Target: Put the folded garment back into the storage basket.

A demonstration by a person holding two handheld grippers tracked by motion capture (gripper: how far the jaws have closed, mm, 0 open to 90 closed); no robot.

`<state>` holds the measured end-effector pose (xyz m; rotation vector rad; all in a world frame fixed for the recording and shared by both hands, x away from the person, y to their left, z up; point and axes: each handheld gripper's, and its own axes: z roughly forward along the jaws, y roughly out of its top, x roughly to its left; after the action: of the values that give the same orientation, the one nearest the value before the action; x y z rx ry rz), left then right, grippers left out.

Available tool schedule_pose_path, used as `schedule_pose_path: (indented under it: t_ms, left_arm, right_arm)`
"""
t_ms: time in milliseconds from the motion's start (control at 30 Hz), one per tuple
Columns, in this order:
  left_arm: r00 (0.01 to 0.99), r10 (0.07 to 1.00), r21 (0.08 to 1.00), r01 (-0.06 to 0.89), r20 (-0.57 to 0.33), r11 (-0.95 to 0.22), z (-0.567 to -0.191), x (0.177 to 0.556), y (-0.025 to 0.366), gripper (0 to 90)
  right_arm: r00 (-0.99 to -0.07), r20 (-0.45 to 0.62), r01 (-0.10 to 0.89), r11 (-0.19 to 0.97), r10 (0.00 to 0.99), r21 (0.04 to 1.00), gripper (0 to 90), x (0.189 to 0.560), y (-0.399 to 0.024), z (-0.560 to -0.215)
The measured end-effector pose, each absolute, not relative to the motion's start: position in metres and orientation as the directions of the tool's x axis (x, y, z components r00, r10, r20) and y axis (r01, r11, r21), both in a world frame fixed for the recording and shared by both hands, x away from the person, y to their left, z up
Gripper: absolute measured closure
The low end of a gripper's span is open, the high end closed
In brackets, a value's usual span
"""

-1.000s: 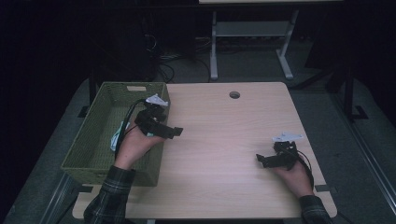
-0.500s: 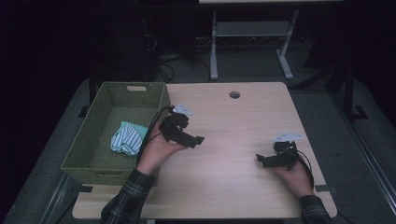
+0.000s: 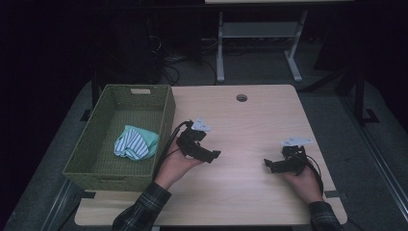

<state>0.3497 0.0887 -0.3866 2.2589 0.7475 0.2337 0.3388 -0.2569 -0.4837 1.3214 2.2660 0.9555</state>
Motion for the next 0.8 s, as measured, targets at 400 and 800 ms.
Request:
schedule_pose_path:
  t_ms: [400, 800]
  left_arm:
    - [0.819, 0.571, 0.678, 0.455, -0.064, -0.577, -0.421, 0.345, 0.081, 13.4]
    - [0.816, 0.576, 0.658, 0.456, -0.041, -0.599, -0.452, 0.344, 0.076, 13.4]
  right_arm:
    - [-0.505, 0.035, 0.627, 0.339, 0.862, 0.701, 1.9, 0.339, -0.257, -0.484]
    - [-0.505, 0.035, 0.628, 0.339, 0.862, 0.701, 1.9, 0.339, -0.257, -0.484]
